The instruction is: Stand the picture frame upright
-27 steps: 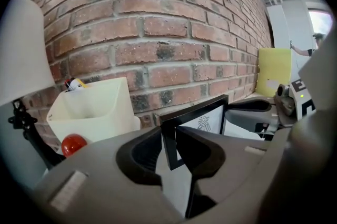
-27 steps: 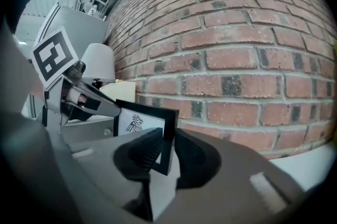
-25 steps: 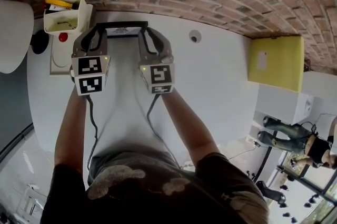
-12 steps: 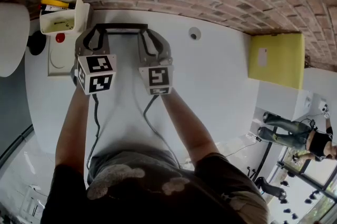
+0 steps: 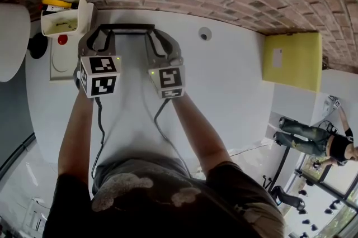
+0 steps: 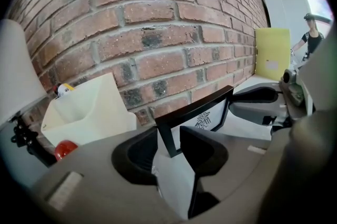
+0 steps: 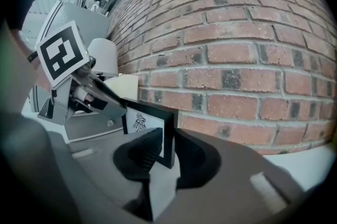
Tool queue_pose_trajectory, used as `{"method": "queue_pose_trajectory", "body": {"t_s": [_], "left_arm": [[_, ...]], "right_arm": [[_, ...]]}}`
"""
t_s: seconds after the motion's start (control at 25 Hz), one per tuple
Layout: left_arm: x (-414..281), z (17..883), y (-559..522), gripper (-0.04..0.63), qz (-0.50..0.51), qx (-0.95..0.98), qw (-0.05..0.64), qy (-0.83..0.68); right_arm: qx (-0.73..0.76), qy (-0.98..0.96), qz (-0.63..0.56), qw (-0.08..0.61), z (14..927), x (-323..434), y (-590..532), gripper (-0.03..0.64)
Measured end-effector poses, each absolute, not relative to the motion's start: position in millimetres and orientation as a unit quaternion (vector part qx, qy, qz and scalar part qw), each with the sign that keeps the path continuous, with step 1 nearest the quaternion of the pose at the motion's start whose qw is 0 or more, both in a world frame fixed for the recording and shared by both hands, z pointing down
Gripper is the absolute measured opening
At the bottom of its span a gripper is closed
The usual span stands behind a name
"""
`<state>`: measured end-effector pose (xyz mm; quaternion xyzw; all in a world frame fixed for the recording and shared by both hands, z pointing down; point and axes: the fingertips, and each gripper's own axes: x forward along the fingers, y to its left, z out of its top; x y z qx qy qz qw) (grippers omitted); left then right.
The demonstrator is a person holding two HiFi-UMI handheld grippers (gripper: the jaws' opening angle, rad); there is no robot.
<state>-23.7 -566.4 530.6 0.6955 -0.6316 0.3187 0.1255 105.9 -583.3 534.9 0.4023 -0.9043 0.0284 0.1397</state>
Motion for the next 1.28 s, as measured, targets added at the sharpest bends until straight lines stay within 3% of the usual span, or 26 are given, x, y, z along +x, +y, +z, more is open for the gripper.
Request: {"method": "queue_pose_trajectory", "body": {"t_s": [0.32, 0.76, 1.28], "left_arm": [[-22, 530, -565, 0.157, 0.31, 0.703, 0.132, -0.627], [-23, 529, -560, 0.261, 0.297, 0.708, 0.142, -0.626], [-28, 475, -488, 0.265, 0.186, 0.734, 0.171, -0.63]], "right_arm": [[0.4, -0.904, 0.038, 0.145, 537, 105, -580, 0.1], [0.413, -0.897, 0.053, 0.148, 539, 113, -579, 0.163], [0.477, -0.868, 0.036, 0.134, 475, 154, -528, 0.164]]}}
